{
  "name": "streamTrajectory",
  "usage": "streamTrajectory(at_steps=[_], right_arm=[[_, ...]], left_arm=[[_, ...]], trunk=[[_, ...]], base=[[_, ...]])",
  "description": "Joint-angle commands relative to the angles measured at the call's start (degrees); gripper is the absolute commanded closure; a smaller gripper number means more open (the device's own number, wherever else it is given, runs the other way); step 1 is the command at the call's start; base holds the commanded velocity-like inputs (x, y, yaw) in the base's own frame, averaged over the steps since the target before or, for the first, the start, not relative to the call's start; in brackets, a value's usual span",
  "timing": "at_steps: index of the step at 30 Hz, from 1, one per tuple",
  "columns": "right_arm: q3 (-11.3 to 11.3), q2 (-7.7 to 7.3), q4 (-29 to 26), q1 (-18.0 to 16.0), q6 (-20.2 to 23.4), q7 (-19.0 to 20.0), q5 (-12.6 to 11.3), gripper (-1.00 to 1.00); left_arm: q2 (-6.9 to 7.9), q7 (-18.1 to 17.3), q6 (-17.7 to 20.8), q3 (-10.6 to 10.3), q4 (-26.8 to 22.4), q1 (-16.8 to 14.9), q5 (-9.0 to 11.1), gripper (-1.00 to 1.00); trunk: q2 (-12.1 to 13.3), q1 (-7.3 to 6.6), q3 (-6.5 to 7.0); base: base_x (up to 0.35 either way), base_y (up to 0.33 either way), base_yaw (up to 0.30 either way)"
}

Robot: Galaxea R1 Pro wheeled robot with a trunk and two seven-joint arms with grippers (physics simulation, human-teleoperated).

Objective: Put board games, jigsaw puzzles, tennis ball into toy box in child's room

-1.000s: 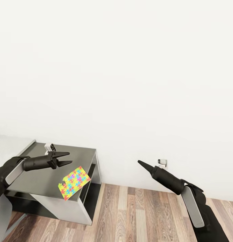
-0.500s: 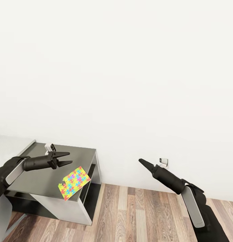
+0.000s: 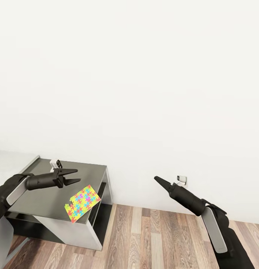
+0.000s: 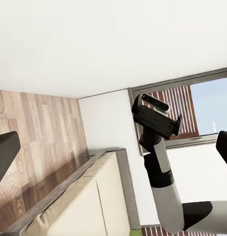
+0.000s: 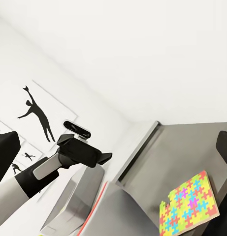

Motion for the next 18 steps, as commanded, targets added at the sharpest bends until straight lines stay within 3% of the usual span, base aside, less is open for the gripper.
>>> streamTrajectory(at_steps=[1,15,18], right_arm=[[0.0,0.0,0.0,0.0,0.4,0.0,-0.3,-1.0],[0.0,0.03,1.7,0.0,0.3,0.0,-0.1,-1.0],[0.2,0.65,2.6,0.0,0.2,-0.8,0.0,-1.0]], left_arm=[[0.07,-0.2,0.5,-0.3,0.0,-0.1,0.2,-1.0],[0.04,-0.2,0.5,-0.3,0.0,-0.1,0.2,-1.0],[-0.94,-0.2,-0.4,-0.3,0.0,0.4,0.2,-1.0]], trunk=[[-0.1,0.04,-0.12],[-0.1,0.04,-0.12],[-0.1,0.04,-0.12]], base=[[0.0,0.0,0.0],[0.0,0.0,0.0],[0.0,0.032,0.0]])
